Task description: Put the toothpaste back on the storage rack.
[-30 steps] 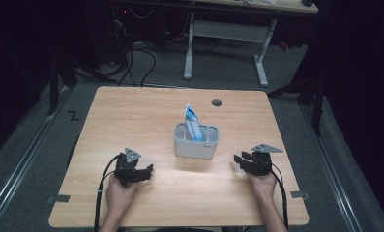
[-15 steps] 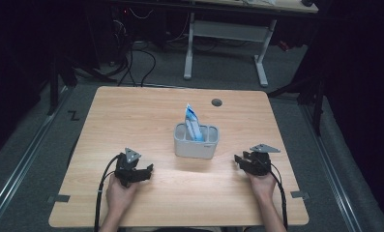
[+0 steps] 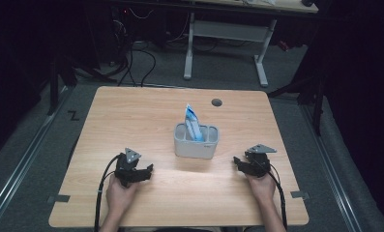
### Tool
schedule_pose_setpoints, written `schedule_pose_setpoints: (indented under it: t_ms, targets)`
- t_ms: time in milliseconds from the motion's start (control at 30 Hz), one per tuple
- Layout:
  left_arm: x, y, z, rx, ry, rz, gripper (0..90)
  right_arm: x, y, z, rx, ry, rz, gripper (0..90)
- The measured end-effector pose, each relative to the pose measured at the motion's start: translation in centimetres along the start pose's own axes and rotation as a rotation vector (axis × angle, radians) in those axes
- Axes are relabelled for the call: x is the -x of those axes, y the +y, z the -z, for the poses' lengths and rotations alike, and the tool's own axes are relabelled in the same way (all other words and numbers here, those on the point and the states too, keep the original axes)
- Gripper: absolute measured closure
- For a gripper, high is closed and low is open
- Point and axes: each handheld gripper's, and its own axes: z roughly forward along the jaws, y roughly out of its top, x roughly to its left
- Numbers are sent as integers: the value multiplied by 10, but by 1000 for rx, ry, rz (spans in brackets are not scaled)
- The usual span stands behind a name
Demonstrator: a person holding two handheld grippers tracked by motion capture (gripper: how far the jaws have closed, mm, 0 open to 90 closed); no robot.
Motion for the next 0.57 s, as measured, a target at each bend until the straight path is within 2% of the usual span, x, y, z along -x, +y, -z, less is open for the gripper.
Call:
schedule_pose_setpoints:
  t_ms: [133, 567]
  targets:
    - [0, 0, 0, 1, 0, -1, 215, 0, 0, 0, -4, -11, -8, 398]
    - [0, 0, 0, 1, 0, 0, 215, 0, 0, 0, -3, -14, -7, 395]
